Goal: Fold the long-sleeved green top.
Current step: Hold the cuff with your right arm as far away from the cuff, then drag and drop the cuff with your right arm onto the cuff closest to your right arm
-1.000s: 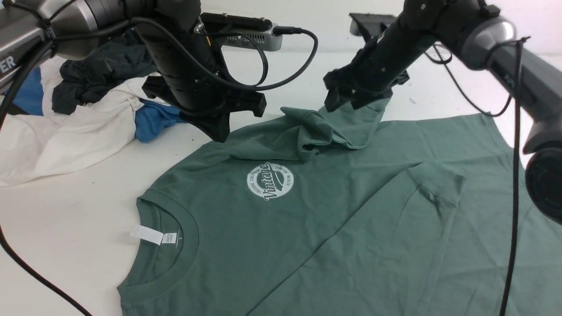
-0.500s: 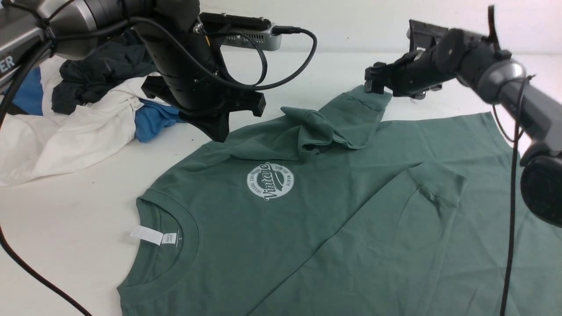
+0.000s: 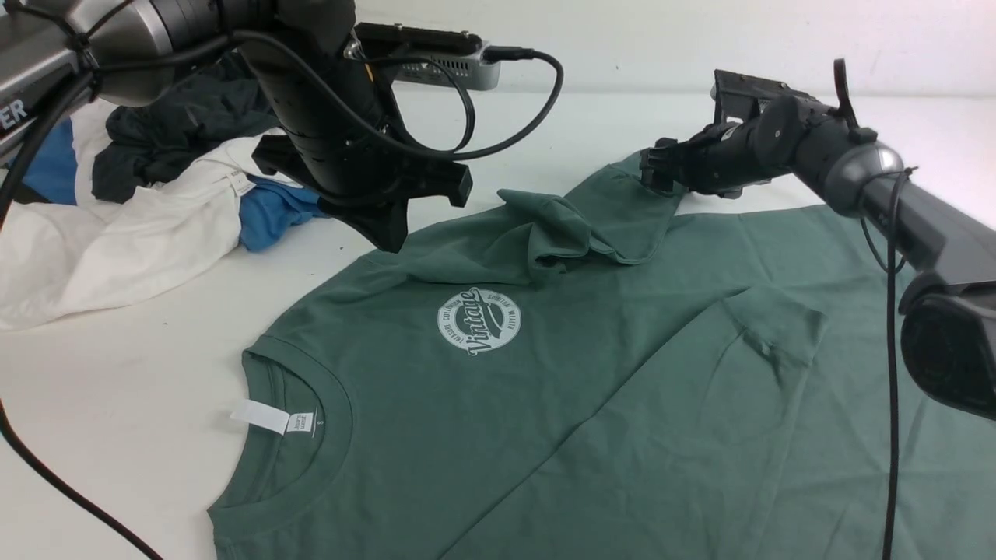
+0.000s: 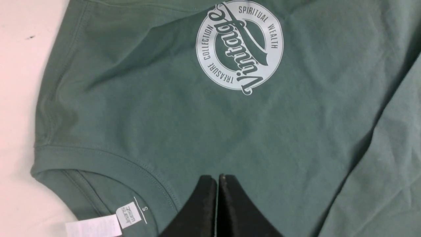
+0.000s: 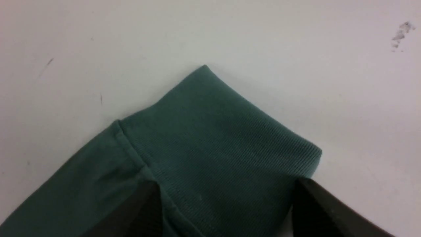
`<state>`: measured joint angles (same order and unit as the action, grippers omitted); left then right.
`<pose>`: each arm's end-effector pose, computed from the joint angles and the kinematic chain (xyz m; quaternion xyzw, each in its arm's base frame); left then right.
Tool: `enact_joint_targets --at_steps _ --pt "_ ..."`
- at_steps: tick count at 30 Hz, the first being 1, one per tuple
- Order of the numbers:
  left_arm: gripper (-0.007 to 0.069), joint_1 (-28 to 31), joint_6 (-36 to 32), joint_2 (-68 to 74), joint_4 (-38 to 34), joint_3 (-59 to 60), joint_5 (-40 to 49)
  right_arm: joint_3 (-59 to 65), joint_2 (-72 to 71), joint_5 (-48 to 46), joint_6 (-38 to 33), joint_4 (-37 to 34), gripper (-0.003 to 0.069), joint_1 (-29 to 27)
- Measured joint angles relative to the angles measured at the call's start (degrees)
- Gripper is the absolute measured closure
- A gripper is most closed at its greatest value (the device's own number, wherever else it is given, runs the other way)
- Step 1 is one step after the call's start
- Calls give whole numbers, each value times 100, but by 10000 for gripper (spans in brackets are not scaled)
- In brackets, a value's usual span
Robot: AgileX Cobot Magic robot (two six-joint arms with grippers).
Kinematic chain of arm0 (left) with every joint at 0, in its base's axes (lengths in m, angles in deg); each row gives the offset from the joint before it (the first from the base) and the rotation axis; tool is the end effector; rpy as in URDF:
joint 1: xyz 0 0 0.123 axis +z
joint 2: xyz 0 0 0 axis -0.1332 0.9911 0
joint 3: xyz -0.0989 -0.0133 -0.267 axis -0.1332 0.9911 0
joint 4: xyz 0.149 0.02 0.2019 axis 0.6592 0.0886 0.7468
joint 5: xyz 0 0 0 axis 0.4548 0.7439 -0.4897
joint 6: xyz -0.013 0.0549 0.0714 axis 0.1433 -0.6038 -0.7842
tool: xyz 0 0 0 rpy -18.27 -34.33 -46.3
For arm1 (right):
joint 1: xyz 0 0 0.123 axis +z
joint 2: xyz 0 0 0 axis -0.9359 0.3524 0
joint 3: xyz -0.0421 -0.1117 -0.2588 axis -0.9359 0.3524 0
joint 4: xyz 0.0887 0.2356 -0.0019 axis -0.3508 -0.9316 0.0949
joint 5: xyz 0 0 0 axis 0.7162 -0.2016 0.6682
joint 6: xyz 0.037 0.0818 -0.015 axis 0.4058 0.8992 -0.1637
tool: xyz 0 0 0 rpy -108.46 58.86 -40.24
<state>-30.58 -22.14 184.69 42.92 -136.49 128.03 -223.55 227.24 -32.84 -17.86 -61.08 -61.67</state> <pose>0.3673 -0.1628 0.3177 0.1446 0.9748 -0.0779 0.1512 0.5765 0.0964 0.1289 -0.0191 0.9225 0.1499 0.3553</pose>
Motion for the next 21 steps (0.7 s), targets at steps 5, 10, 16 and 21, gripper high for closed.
enact_joint_targets --at_steps 5,10,16,21 --pt "629 0 0 0 0 0 0 0 6 -139 -377 -274 489 123" --pt "629 12 0 -79 13 7 0 -257 -24 -571 -712 -479 652 189" --pt "629 313 65 -699 -2 7 0 -1240 -470 -1734 -1171 -468 655 133" --pt "629 760 152 -1180 -1 7 5 -2134 -1088 -2759 -1304 -504 655 126"
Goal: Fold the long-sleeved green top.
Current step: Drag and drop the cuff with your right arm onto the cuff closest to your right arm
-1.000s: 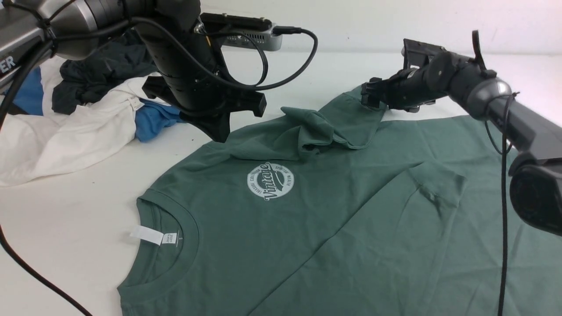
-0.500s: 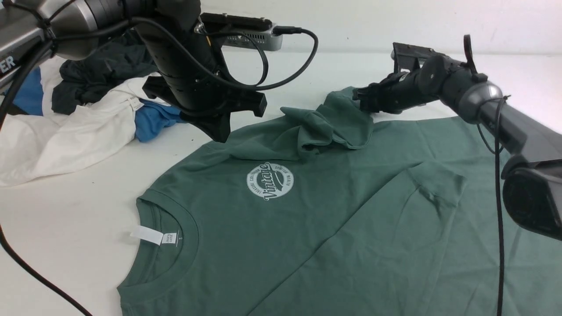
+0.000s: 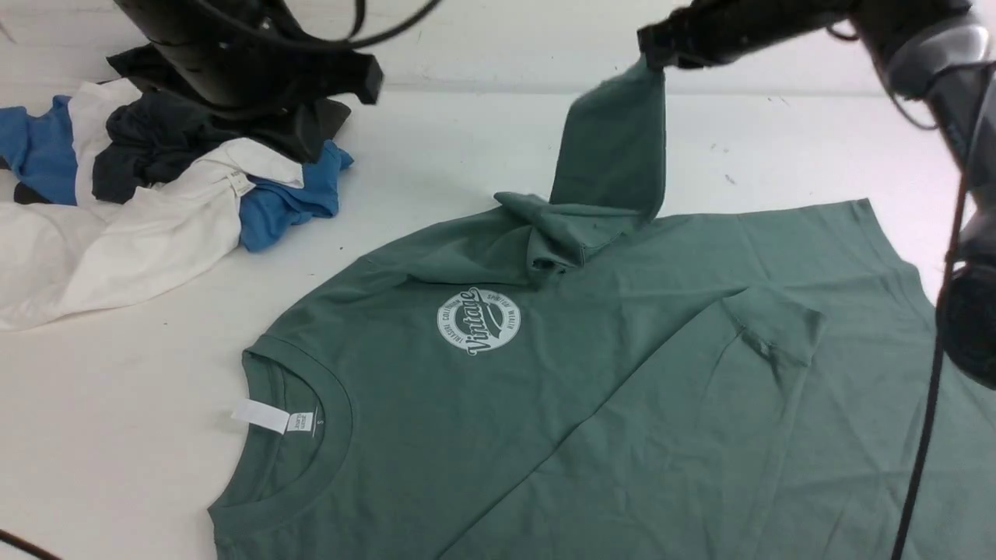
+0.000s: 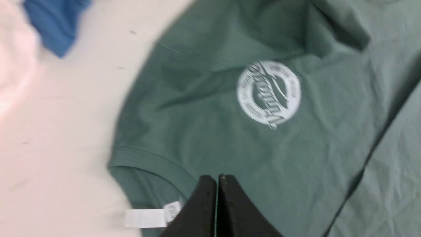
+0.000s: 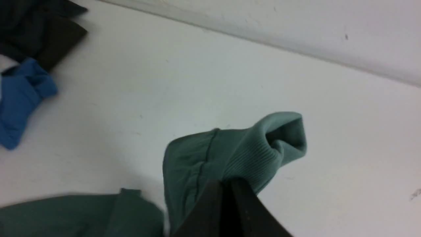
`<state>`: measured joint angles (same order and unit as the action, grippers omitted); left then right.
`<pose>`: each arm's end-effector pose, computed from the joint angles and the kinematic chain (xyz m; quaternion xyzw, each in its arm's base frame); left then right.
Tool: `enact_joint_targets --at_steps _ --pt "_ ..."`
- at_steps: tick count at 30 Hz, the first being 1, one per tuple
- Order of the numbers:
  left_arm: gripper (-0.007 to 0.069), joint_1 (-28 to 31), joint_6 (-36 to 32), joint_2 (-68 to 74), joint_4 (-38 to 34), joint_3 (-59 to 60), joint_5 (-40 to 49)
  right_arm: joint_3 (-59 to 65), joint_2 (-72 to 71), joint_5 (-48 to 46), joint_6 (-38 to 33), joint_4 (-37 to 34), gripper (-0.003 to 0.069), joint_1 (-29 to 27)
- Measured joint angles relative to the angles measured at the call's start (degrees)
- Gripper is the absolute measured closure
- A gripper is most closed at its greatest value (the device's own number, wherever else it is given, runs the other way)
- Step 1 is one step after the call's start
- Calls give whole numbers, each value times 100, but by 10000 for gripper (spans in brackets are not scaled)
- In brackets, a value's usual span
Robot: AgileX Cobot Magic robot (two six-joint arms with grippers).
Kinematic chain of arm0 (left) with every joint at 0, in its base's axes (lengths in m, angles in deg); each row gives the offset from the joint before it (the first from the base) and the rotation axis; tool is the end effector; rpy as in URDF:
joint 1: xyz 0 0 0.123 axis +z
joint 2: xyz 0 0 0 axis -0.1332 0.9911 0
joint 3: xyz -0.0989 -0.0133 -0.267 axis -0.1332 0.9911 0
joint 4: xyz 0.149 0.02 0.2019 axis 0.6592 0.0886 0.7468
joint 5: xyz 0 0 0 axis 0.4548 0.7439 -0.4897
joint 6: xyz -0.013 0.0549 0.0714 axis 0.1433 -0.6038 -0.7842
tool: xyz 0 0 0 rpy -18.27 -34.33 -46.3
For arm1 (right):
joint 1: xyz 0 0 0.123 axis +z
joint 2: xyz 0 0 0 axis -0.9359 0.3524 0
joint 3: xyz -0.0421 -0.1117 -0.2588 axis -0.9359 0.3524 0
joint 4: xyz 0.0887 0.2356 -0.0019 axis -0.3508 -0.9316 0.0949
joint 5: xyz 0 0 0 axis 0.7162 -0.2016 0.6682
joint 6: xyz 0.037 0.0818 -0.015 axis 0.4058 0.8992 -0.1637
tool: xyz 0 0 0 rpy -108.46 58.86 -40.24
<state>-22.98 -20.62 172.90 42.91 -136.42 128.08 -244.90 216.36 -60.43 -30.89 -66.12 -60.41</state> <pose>0.3390 -0.1000 0.3953 0.0690 0.9610 -0.0894 0.2525 0.5238 0.1168 0.3240 -0.2075 0.8718 0.1757 0.4075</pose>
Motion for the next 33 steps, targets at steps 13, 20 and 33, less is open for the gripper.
enact_joint_targets --at_steps 13,20,33 --pt "629 374 59 -538 -1 0 98 1695 -3140 -711 120 -526 656 7" --pt "629 374 40 -533 -120 0 98 6130 -5821 -652 -243 -494 656 395" --pt "629 374 -304 -524 -284 0 98 12130 -7976 231 -452 630 653 539"
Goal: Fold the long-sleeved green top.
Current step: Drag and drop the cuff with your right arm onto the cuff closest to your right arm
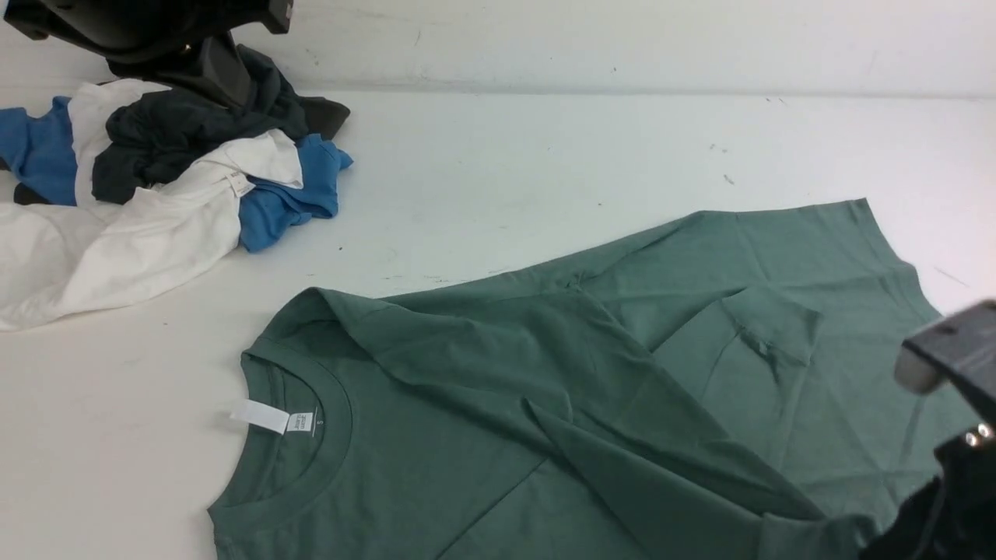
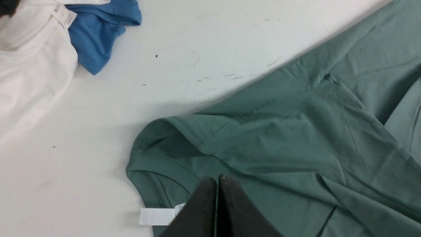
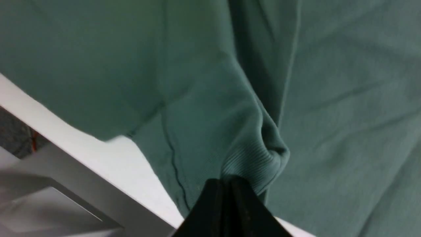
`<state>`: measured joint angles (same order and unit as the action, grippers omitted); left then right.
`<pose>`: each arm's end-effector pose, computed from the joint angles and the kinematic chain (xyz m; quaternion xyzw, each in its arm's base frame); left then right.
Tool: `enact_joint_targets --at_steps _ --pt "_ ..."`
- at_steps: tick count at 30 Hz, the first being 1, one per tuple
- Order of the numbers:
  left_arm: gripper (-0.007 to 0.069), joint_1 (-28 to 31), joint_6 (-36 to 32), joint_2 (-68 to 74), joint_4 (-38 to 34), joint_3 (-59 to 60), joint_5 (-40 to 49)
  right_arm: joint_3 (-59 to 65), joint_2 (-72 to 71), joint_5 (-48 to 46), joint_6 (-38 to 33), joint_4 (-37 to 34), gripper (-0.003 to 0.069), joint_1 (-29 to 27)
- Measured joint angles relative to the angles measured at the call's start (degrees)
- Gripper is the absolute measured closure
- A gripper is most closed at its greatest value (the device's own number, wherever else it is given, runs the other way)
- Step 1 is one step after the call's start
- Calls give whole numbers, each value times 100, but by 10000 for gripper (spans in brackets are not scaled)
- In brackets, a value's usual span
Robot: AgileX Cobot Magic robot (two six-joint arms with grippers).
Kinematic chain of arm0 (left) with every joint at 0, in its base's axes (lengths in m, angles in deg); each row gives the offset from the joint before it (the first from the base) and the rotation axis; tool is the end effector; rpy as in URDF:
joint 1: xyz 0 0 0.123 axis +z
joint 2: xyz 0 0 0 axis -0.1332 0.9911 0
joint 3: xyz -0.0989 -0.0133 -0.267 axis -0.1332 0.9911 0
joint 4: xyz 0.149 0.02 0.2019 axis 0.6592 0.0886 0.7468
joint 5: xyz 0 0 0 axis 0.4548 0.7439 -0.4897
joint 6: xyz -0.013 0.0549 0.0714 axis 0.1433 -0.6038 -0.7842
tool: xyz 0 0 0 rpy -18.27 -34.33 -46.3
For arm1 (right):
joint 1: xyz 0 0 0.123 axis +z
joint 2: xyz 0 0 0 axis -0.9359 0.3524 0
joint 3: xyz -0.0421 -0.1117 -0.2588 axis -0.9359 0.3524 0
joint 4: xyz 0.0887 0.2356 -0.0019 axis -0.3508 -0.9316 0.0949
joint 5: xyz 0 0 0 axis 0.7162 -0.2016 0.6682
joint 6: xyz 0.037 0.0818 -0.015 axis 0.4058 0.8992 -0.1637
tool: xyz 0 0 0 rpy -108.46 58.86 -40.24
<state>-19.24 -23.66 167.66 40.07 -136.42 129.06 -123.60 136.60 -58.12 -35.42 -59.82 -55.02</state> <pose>0.3167 -0.0763 0.4259 0.0643 0.9495 -0.1036 0.2889 0.1563 0.0656 0.2481 -0.2567 0.9535 0.1365 0.0794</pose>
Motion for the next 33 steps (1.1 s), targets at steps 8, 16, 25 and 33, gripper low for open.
enact_joint_targets --at_steps 8,16,25,33 --pt "629 0 -2 0 0 0 0 190 -19 212 338 600 475 0" --pt "629 0 -2 0 0 0 0 -1002 -11 -49 1394 1288 251 0" --pt "629 0 -6 0 -18 0 0 -1037 1422 171 644 284 239 0" --pt "629 0 -47 133 -18 0 0 -1037 2719 -159 1785 1291 239 0"
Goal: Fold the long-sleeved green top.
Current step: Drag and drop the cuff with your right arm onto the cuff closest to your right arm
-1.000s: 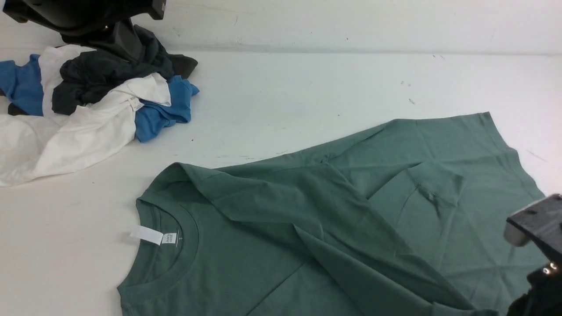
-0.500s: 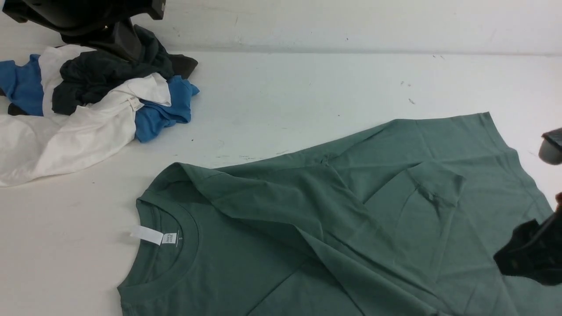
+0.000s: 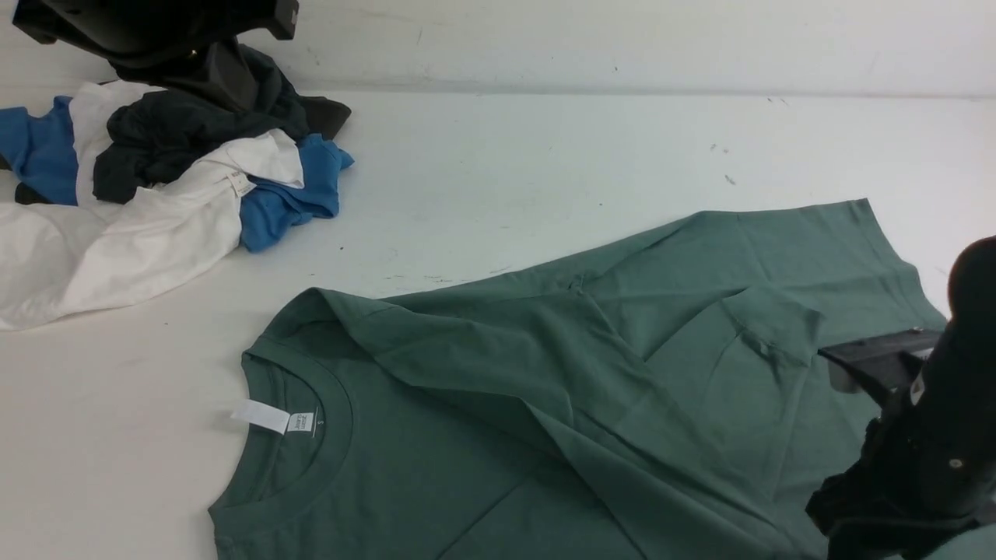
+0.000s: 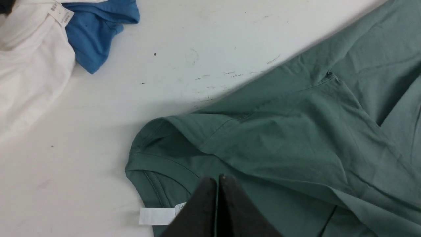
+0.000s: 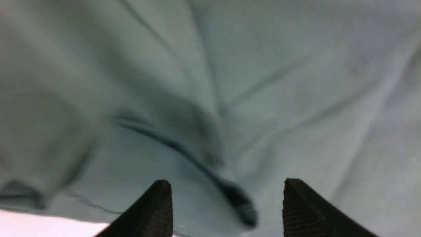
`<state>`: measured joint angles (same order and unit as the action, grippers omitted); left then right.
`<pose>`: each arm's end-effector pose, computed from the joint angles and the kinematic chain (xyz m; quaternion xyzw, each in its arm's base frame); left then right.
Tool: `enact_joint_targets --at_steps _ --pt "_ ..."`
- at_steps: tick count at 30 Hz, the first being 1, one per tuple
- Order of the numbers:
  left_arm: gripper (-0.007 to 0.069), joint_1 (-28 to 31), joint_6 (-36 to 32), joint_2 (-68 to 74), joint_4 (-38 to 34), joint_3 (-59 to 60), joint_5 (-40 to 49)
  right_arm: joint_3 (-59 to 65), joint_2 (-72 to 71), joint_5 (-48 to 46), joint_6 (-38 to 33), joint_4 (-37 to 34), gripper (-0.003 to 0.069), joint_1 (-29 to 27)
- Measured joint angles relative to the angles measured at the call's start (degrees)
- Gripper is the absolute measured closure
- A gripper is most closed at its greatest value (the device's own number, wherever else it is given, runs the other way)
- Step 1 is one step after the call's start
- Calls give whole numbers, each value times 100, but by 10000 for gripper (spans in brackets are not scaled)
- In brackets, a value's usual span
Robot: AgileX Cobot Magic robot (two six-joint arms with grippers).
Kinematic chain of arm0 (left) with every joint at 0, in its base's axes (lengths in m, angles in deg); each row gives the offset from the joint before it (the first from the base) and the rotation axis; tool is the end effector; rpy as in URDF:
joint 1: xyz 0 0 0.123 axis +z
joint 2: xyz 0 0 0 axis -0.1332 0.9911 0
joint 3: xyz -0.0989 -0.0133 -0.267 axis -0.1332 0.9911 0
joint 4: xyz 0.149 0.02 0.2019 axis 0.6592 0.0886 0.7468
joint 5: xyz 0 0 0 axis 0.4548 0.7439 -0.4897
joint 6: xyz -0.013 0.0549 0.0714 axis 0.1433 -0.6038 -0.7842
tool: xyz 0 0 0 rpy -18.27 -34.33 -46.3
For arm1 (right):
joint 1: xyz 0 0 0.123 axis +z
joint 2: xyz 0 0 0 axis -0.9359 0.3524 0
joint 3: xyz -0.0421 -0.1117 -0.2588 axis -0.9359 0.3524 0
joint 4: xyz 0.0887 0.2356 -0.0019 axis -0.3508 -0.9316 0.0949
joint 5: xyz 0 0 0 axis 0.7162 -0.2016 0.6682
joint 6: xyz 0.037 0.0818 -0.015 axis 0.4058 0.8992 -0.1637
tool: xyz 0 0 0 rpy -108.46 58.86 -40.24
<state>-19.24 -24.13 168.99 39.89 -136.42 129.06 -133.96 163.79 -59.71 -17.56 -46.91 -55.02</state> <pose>0.3235 -0.0780 0.4183 0.0677 0.9526 -0.1026 0.2781 0.2342 0.0670 0.1887 0.1445 -0.9847 -0.0282 0.0930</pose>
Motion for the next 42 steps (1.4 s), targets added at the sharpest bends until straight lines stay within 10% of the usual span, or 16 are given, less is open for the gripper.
enact_joint_targets --at_steps 8,14,29,42 --pt "629 0 0 209 -97 0 0 -11 295 25 -285 -103 298 0" --pt "629 0 -101 228 -119 0 0 -268 295 -175 -1215 -716 626 0" --pt "629 0 -251 223 -120 -687 5 -4946 -238 -526 -2004 511 643 0" --pt "629 0 -462 413 -120 -702 5 350 -2477 -442 -1858 669 637 0"
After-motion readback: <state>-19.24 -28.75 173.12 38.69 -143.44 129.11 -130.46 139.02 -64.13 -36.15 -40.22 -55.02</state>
